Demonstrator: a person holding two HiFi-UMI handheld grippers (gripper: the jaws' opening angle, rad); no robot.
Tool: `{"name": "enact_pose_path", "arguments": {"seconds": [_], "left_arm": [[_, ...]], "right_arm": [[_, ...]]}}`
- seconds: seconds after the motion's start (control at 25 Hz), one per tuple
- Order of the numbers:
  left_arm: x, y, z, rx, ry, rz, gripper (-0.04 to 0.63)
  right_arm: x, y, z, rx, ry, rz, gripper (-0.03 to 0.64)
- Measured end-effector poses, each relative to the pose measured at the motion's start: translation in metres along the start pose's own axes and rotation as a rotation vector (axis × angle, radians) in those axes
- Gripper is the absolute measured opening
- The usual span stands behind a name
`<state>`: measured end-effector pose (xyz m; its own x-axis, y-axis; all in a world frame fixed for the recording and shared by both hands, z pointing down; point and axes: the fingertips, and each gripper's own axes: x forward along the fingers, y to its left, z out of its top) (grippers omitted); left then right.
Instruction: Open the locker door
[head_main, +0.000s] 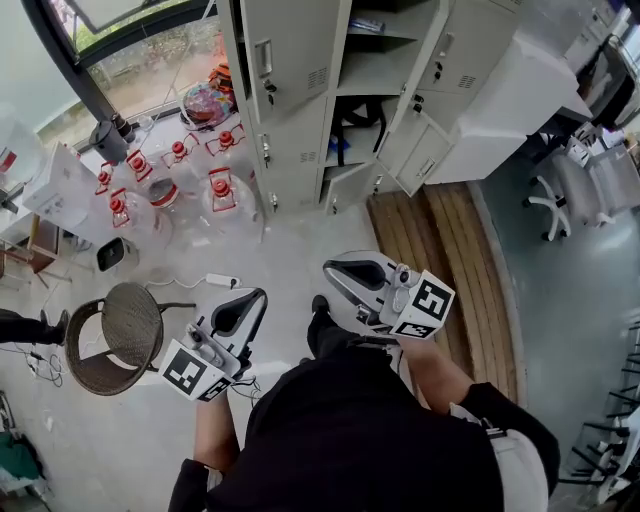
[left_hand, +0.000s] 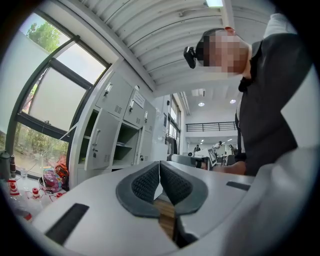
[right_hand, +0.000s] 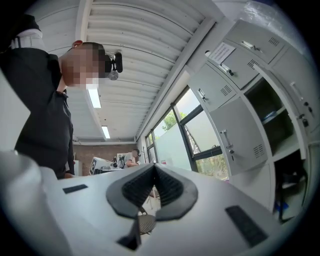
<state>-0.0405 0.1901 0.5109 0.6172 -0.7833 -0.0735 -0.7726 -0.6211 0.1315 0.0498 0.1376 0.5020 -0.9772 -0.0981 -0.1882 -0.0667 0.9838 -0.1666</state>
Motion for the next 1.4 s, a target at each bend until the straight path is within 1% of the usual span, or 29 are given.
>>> {"name": "enact_pose_path", "arguments": {"seconds": [0.08, 0.2, 0.32, 0.52, 0.68, 0.76, 0.84, 0.92, 1.04, 1.12, 1.24, 1.32, 1.4], "left_arm": [[0.014, 0.024, 0.003, -0.003, 0.012, 0.008, 0.017], [0.041, 0.059, 0.011, -0.019, 0.008, 0.015, 0.017], [0.070, 0.086, 0.025, 0.000, 0.014, 0.015, 0.017], [0.109, 0.125, 0.056, 0.039, 0.013, 0.020, 0.017], [0.128, 0.162, 0.072, 0.011, 0.026, 0.034, 0.017], [0.135, 0.182, 0.087, 0.002, 0.008, 0.050, 0.017], [0.140, 0.201, 0.106, 0.008, -0.014, 0.064, 0.017], [0.143, 0.221, 0.125, 0.031, -0.022, 0.078, 0.017], [0.148, 0.249, 0.151, 0.091, 0.006, 0.086, 0.017], [0.152, 0.266, 0.169, 0.129, 0.029, 0.070, 0.017], [0.162, 0.296, 0.199, 0.172, 0.035, 0.024, 0.017], [0.167, 0.319, 0.221, 0.199, 0.032, 0.002, 0.017], [0.170, 0.340, 0.244, 0.232, 0.033, -0.016, 0.017]], "right_arm": [[0.009, -0.027, 0.003, -0.004, -0.008, 0.003, 0.011], [0.016, -0.066, 0.009, -0.018, -0.014, 0.004, 0.011], [0.022, -0.104, 0.023, -0.032, -0.025, -0.001, 0.011], [0.032, -0.157, 0.059, -0.085, -0.024, 0.026, 0.011], [0.043, -0.196, 0.093, -0.123, -0.038, 0.021, 0.011], [0.052, -0.216, 0.109, -0.154, -0.032, 0.013, 0.011], [0.061, -0.235, 0.124, -0.184, -0.030, 0.004, 0.011], [0.071, -0.250, 0.139, -0.213, -0.032, -0.007, 0.012], [0.088, -0.267, 0.159, -0.242, -0.029, -0.028, 0.012], [0.103, -0.274, 0.175, -0.275, -0.015, -0.037, 0.012], [0.132, -0.286, 0.206, -0.360, 0.007, -0.065, 0.012], [0.155, -0.293, 0.231, -0.384, 0.005, -0.088, 0.014], [0.180, -0.295, 0.256, -0.401, -0.003, -0.092, 0.014]]}}
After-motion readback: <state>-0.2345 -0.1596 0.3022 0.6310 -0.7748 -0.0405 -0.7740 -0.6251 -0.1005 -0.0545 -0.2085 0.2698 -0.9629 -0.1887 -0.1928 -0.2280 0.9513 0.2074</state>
